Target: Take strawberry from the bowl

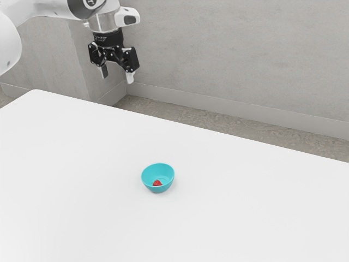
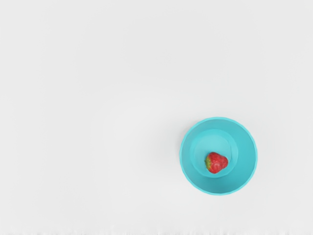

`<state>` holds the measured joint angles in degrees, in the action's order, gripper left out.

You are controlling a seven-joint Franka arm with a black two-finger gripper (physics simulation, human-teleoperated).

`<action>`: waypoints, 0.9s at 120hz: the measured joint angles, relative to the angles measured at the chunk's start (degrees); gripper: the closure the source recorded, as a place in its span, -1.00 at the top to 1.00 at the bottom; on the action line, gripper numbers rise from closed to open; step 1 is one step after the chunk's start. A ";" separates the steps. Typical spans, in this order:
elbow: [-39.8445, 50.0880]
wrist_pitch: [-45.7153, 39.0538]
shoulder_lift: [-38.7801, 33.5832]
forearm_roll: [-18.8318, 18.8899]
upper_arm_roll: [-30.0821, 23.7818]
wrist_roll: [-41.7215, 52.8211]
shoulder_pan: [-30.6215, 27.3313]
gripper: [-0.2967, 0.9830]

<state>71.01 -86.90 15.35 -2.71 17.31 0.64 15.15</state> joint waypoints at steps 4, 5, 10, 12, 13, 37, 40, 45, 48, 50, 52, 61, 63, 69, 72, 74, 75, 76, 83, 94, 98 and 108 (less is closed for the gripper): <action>-0.07 0.28 0.04 0.00 0.00 0.06 0.00 0.54; -0.08 0.34 0.04 0.00 0.00 0.08 0.00 0.54; -0.12 0.61 0.06 -0.01 0.00 0.15 -0.01 0.54; -0.13 0.71 0.07 -0.01 0.00 0.18 -0.01 0.54; -0.13 0.75 0.07 -0.01 0.00 0.19 -0.01 0.54; -0.16 1.43 0.08 -0.02 0.00 0.48 -0.01 0.54; -0.19 1.48 0.09 -0.03 0.00 0.51 -0.01 0.54; -0.15 1.58 0.04 -0.02 -0.01 0.56 -0.01 0.54; -0.15 1.63 0.04 -0.02 -0.06 0.59 -0.03 0.54; -0.13 1.66 0.01 -0.02 -0.11 0.62 -0.03 0.54; -0.06 1.68 -0.02 -0.02 -0.17 0.66 -0.03 0.54; 0.92 1.69 0.91 0.03 -0.50 0.80 -0.01 0.54; 1.37 1.61 1.31 0.04 -0.69 0.82 -0.02 0.54; 3.52 0.85 2.34 0.09 -1.16 0.90 0.10 0.54; 5.03 0.12 2.71 0.12 -1.31 0.93 0.14 0.54; 5.89 -0.49 3.15 0.14 -1.38 0.95 0.14 0.54; 6.23 -0.79 3.43 0.14 -1.41 0.96 0.14 0.54; 6.53 -1.10 3.74 0.14 -1.43 0.97 0.14 0.54; 7.69 -3.56 6.20 0.15 -1.53 1.05 0.16 0.54; 8.13 -7.79 9.72 0.14 -1.80 1.16 0.10 0.54; 8.14 -9.45 11.06 0.09 -1.94 1.19 0.09 0.54; 7.79 -12.77 14.09 -0.18 -2.07 1.35 0.02 0.54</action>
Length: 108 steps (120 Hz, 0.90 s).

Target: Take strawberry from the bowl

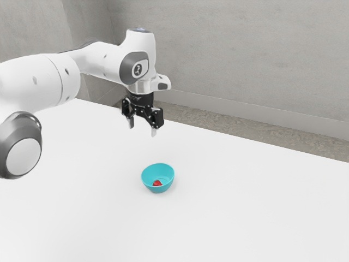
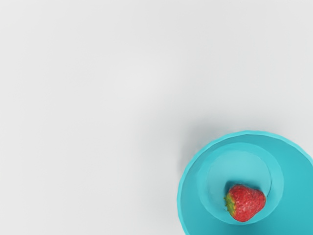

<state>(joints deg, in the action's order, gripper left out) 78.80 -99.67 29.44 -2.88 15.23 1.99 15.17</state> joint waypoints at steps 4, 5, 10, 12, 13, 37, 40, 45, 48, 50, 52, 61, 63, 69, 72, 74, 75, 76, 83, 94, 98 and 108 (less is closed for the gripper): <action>-0.36 -1.13 1.09 -0.14 0.01 0.07 -0.03 0.54; -0.53 -1.40 1.45 -0.24 0.04 0.09 -0.04 0.54; -1.55 -2.57 3.09 -0.76 0.19 0.24 -0.08 0.54; -1.80 -2.97 3.48 -0.93 0.22 0.31 -0.09 0.54; -1.90 -3.16 3.64 -1.01 0.24 0.34 -0.10 0.54; -2.27 -6.47 5.01 -1.82 0.34 1.01 -0.14 0.54; -2.22 -6.76 5.06 -1.87 0.33 1.09 -0.14 0.54; -2.17 -7.16 5.11 -1.94 0.32 1.42 -0.14 0.54; -2.16 -7.36 5.13 -1.98 0.32 1.93 -0.14 0.54; -2.15 -7.48 5.14 -2.00 0.25 2.55 -0.12 0.54; -2.15 -7.59 5.14 -2.03 0.20 3.34 -0.10 0.54; -2.14 -8.01 5.16 -2.73 -0.76 8.94 -0.06 0.54; -2.14 -8.06 5.16 -2.84 -0.89 10.40 -0.05 0.54; -2.09 -8.09 5.16 -3.11 -1.12 15.10 -0.05 0.54; -2.05 -7.97 5.17 -3.23 -1.17 17.56 -0.06 0.54; -2.03 -7.88 5.19 -3.31 -1.20 19.22 -0.08 0.54; -2.01 -7.83 5.20 -3.34 -1.19 20.04 -0.08 0.54; -2.00 -7.77 5.22 -3.36 -1.19 20.86 -0.08 0.54; -1.86 -6.88 5.28 -3.08 -1.13 26.33 -0.12 0.54; -0.75 -6.11 5.32 -2.29 -1.04 33.89 -0.06 0.54; 0.01 -6.18 5.31 -1.96 -1.02 36.36 -0.01 0.54; 2.20 -7.02 5.26 -1.34 -1.01 42.05 0.05 0.53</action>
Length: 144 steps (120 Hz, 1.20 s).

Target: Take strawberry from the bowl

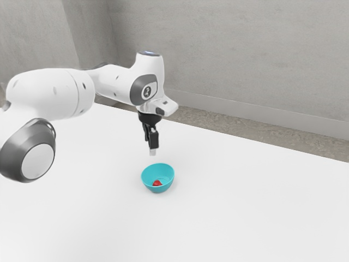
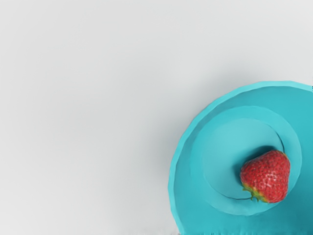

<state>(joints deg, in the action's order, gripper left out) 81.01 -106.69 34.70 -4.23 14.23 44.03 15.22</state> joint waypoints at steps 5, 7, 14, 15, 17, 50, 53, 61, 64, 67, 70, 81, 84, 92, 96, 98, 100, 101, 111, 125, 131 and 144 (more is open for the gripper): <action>0.54 -0.54 0.10 0.15 0.00 2.68 0.02 0.53; 0.73 -0.83 0.15 0.20 0.00 3.71 0.04 0.54; 1.01 -1.69 0.36 0.28 -0.10 7.18 0.08 0.54; 0.99 -1.80 0.41 0.28 -0.21 7.66 0.08 0.54; 0.92 -1.99 0.49 0.29 -0.46 8.58 0.09 0.54; 1.25 -3.26 0.65 0.18 -2.62 20.72 0.17 0.53; 2.52 -3.47 0.10 0.17 -2.63 21.58 0.17 0.54; 5.68 -4.36 -1.22 0.17 -2.63 23.74 0.19 0.53; 6.54 -4.70 -1.60 0.18 -2.63 24.52 0.21 0.53; 7.46 -5.14 -1.95 0.17 -2.64 25.29 0.23 0.53; 8.13 -5.58 -2.21 0.17 -2.65 26.04 0.24 0.53; 11.04 -7.21 -3.02 0.29 -2.63 28.63 0.38 0.54; 11.83 -7.64 -3.24 0.36 -2.63 29.27 0.43 0.54; 12.79 -8.55 -3.64 0.60 -2.63 30.87 0.69 0.53; 12.89 -8.78 -3.90 0.74 -2.63 31.60 0.81 0.53; 12.89 -8.86 -3.99 0.81 -2.63 31.94 0.85 0.53; 12.89 -8.90 -4.06 0.87 -2.63 32.28 0.88 0.53; 12.87 -8.92 -4.09 0.91 -2.63 32.45 0.89 0.53; 12.76 -8.99 -4.42 1.39 -2.63 33.99 0.99 0.53; 13.27 -9.09 -6.04 1.89 -2.63 35.81 1.54 0.51; 14.02 -9.25 -6.64 1.92 -2.63 36.50 1.67 0.51; 15.17 -9.77 -6.94 1.82 -2.66 37.75 2.47 0.51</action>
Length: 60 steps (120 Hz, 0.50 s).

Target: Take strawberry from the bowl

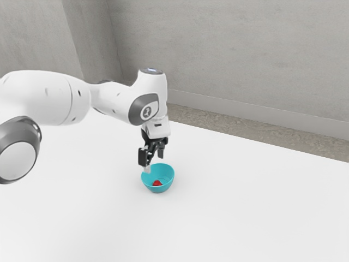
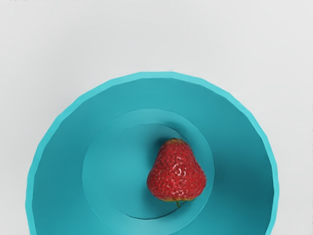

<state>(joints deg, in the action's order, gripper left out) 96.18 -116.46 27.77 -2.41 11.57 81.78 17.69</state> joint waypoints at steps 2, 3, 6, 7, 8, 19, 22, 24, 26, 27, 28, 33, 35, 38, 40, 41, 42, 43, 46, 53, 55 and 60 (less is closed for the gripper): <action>0.14 -0.08 -0.01 -0.02 0.01 0.17 0.04 0.50; 0.20 -0.12 0.00 -0.02 0.01 0.25 0.06 0.50; 0.32 -0.23 0.02 -0.05 0.00 0.50 0.10 0.49; 0.36 -0.27 0.03 -0.05 0.00 0.58 0.11 0.49; 0.38 -0.30 0.05 -0.06 0.01 0.65 0.12 0.48; 0.55 -0.59 0.09 -0.10 -0.03 1.42 0.28 0.35; 0.57 -0.65 0.08 -0.11 -0.04 1.60 0.34 0.31; 0.58 -0.69 0.09 -0.11 -0.02 1.71 0.39 0.28; 0.59 -0.72 0.11 -0.11 -0.03 1.82 0.42 0.25; 0.59 -0.74 0.13 -0.12 -0.02 1.88 0.44 0.24; 0.59 -0.76 0.14 -0.12 -0.01 1.93 0.45 0.22; 0.77 -0.86 0.28 -0.14 -0.02 2.17 0.53 0.16; 0.94 -0.97 0.36 -0.15 -0.03 2.27 0.55 0.14; 1.14 -1.16 0.59 -0.17 -0.04 2.40 0.57 0.11; 1.24 -1.28 0.77 -0.19 -0.04 2.49 0.58 0.10; 1.27 -1.34 0.85 -0.20 -0.04 2.53 0.58 0.09; 1.30 -1.40 0.94 -0.21 -0.05 2.57 0.58 0.08; 1.33 -1.46 1.03 -0.23 -0.05 2.61 0.58 0.07; 1.39 -1.62 1.29 -0.32 -0.05 2.73 0.59 0.06; 1.46 -2.00 1.86 -0.62 -0.05 2.98 0.59 0.02; 1.47 -2.12 2.04 -0.71 -0.05 3.05 0.60 0.01; 1.48 -2.39 2.40 -0.92 -0.05 3.22 0.60 -0.01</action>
<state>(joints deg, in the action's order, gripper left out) 97.66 -118.84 30.17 -3.33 11.51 85.00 18.28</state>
